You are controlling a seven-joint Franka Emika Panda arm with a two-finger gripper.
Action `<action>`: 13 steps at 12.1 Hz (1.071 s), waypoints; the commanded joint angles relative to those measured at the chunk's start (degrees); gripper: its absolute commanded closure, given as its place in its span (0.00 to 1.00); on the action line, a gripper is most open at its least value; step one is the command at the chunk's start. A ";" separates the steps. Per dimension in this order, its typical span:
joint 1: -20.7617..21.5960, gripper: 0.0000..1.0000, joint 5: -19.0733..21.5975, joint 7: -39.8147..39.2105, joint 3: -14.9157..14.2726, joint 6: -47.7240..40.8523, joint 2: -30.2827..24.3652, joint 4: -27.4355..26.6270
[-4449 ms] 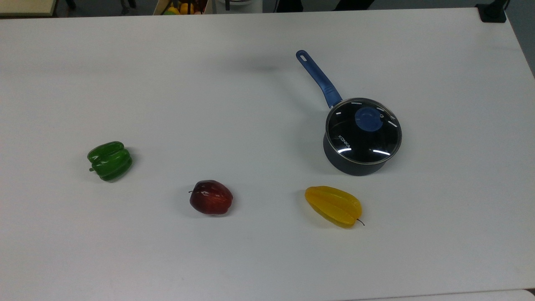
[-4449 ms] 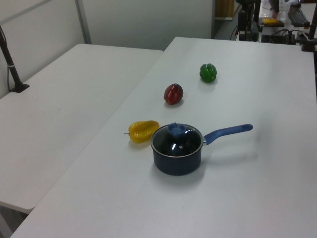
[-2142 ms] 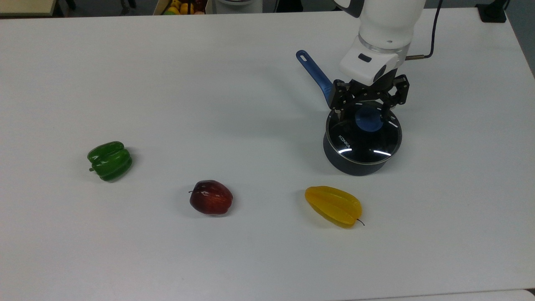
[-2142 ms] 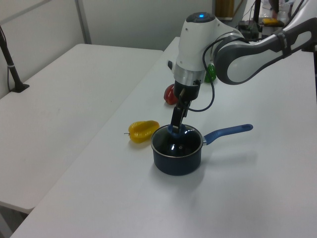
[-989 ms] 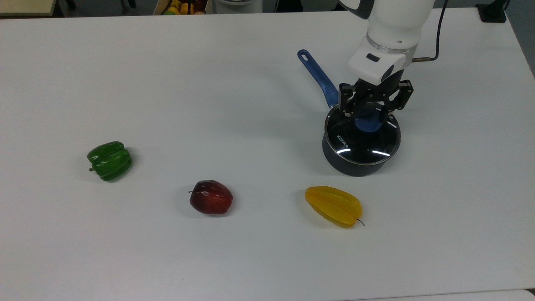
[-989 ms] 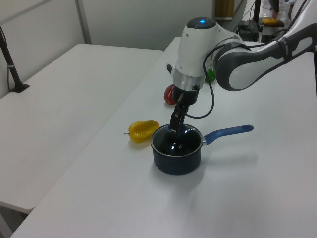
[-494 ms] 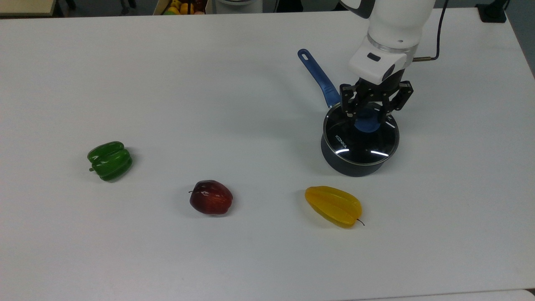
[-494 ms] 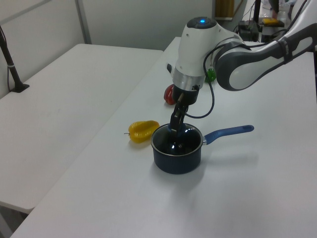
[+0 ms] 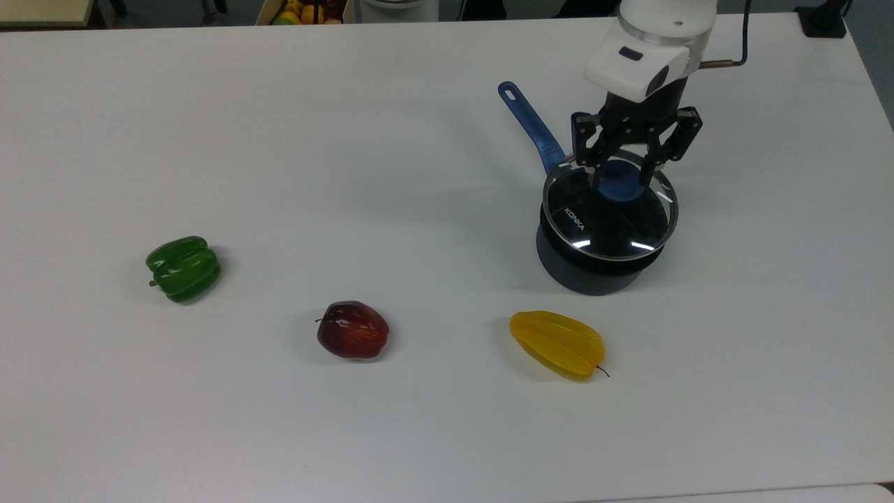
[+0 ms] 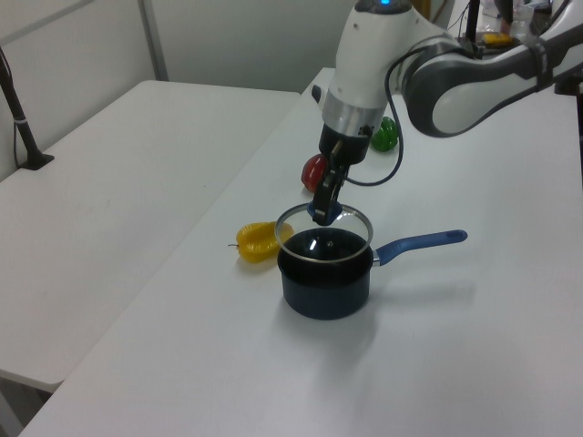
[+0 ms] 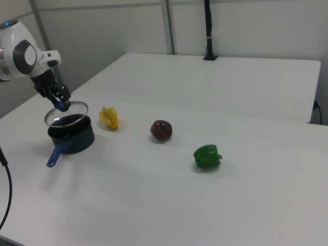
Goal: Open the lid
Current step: 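Lift the glass lid up off the saucepan rim, then carry the lid away from the saucepan and lower it onto the table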
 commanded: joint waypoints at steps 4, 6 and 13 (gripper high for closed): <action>-11.45 0.56 -1.33 -7.20 -0.44 -4.64 -15.24 -16.16; -17.86 0.56 -1.07 -13.53 -0.35 -4.28 -18.95 -22.69; -32.92 0.56 -0.45 -25.69 -0.44 13.89 -19.76 -38.70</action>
